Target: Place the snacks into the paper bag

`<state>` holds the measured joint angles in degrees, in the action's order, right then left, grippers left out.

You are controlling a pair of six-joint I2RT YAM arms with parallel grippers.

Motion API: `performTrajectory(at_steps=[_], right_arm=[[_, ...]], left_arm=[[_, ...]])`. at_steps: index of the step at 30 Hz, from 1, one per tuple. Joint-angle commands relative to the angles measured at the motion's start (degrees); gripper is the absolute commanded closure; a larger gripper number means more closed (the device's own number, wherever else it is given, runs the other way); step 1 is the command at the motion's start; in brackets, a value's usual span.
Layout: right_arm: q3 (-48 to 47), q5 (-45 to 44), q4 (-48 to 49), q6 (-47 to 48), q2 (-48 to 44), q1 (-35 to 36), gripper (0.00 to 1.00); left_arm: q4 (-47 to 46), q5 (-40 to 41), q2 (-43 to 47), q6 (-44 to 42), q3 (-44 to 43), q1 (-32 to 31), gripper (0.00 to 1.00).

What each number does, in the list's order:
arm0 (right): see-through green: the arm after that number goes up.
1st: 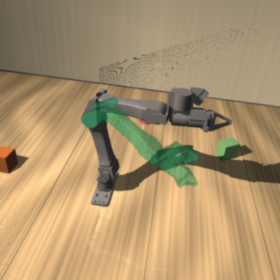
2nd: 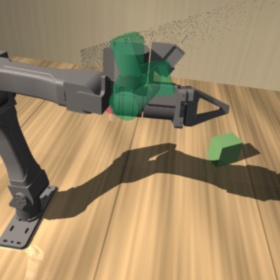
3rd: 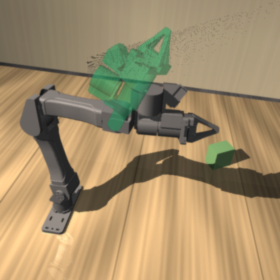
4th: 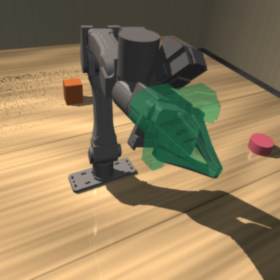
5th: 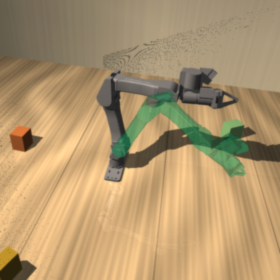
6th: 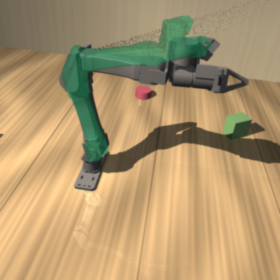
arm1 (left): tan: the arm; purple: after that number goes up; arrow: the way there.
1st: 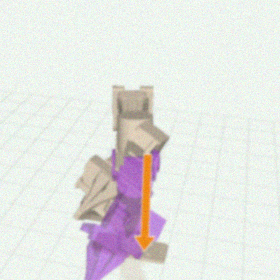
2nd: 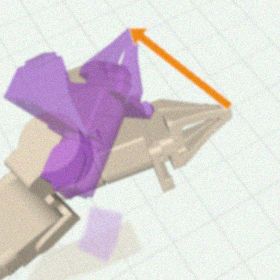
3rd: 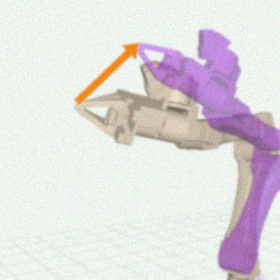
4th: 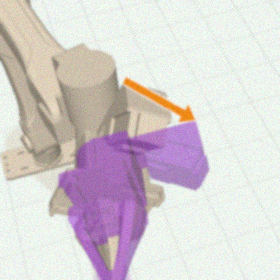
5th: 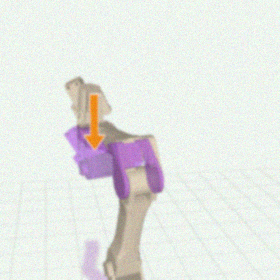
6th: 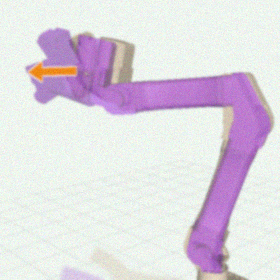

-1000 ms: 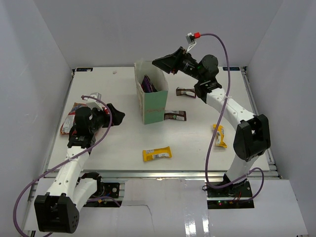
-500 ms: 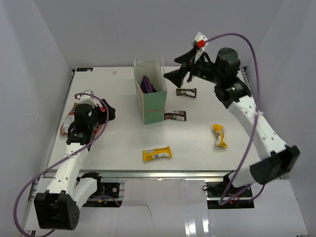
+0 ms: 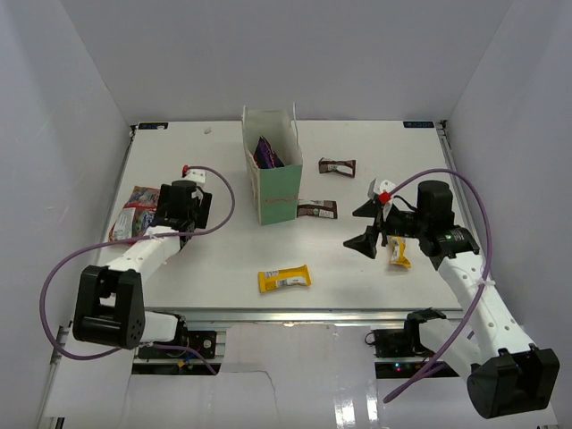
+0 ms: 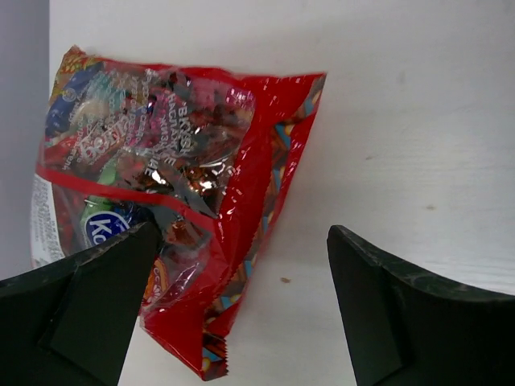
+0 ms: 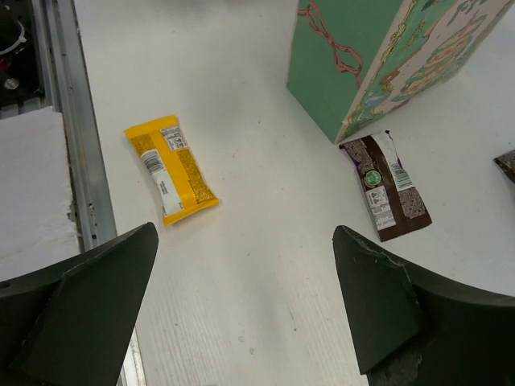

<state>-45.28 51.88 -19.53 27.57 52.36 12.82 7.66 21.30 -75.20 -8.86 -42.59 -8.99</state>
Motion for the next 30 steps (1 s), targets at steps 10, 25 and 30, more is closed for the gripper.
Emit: performTrajectory(at_steps=[10, 25, 30], right_arm=[[0.98, 8.59, 0.11, 3.36, -1.47, -3.68, 0.05], [1.68, 8.77, 0.63, 3.45, -0.94, -4.91, 0.05], [1.77, 8.85, 0.72, 3.45, -0.94, -5.52, 0.05]], left_arm=[[-21.10, 16.05, -12.93, -19.26, 7.00, -0.23, 0.02], [-24.98, 16.14, -15.33, -16.80, 8.75, 0.56, 0.80], [-20.25, 12.02, -7.10, -12.25, 5.69, 0.56, 0.94]])
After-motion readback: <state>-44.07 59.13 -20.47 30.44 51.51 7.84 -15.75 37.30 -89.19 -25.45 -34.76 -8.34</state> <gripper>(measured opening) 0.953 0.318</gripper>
